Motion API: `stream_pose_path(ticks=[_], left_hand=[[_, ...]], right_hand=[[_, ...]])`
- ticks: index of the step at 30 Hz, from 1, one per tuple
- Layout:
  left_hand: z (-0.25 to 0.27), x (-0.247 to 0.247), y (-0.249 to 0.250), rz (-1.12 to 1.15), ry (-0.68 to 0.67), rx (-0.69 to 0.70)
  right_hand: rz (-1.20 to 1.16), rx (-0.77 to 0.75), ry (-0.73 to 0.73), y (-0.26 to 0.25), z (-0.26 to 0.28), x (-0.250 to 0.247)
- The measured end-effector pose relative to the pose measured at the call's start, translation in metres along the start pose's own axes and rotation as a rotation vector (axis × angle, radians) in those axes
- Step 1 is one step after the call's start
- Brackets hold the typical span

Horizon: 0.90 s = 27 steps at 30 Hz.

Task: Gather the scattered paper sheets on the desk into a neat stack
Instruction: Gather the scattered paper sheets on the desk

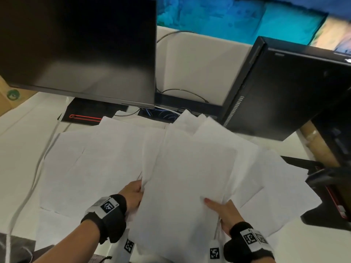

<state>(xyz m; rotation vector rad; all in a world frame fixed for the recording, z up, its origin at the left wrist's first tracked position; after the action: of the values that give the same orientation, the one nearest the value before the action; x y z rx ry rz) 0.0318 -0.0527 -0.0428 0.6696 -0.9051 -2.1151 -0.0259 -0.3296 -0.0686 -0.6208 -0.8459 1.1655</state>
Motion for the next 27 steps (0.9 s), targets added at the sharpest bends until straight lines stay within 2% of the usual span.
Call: stream_pose_path(ticks=[3, 6, 9, 10, 12, 15, 17, 19, 20, 22, 27], left_hand=[[-0.001, 0.003, 0.005, -0.100, 0.045, 0.022], [-0.002, 0.003, 0.013, -0.054, 0.088, 0.084], [-0.002, 0.001, 0.011, -0.148, 0.043, 0.038], [-0.002, -0.003, 0.009, -0.135, 0.068, 0.043], [0.000, -0.019, 0.001, -0.059, 0.189, 0.056], [0.010, -0.061, -0.018, -0.036, 0.495, -0.002], [0.019, -0.092, -0.034, -0.078, 0.652, -0.124], [0.029, -0.115, -0.045, -0.162, 0.740, -0.298], [0.034, -0.123, -0.051, -0.196, 0.755, -0.367], [0.037, -0.132, -0.058, -0.224, 0.742, -0.420], [0.031, -0.126, -0.054, -0.103, 0.608, -0.360]], right_hand=[[0.027, -0.017, 0.068, 0.003, -0.004, -0.004], [-0.014, -0.002, 0.162, 0.003, -0.005, -0.007], [0.099, 0.043, 0.177, 0.010, -0.011, -0.007], [0.109, 0.053, 0.198, 0.010, -0.012, -0.007], [0.071, 0.056, 0.246, 0.012, -0.015, -0.013], [0.043, 0.063, 0.273, 0.017, -0.020, -0.025], [0.056, 0.071, 0.259, 0.018, -0.022, -0.027], [0.064, 0.084, 0.259, 0.016, -0.022, -0.030], [0.075, 0.095, 0.268, 0.017, -0.024, -0.030], [0.112, 0.095, 0.289, 0.018, -0.025, -0.031], [0.141, 0.096, 0.318, 0.019, -0.023, -0.029]])
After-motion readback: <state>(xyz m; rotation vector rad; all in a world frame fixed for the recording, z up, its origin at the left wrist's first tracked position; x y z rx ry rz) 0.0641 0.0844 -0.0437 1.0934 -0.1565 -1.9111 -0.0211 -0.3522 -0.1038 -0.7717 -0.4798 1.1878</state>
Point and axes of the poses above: each hand's wrist, its own z-axis away from the middle knuckle, its own x-axis out of the palm, y = z × x, the point moved 1 cm from there along -z, towards the middle knuckle, and after that the axes turned 11 degrees about -y, right-handed, at the moved point
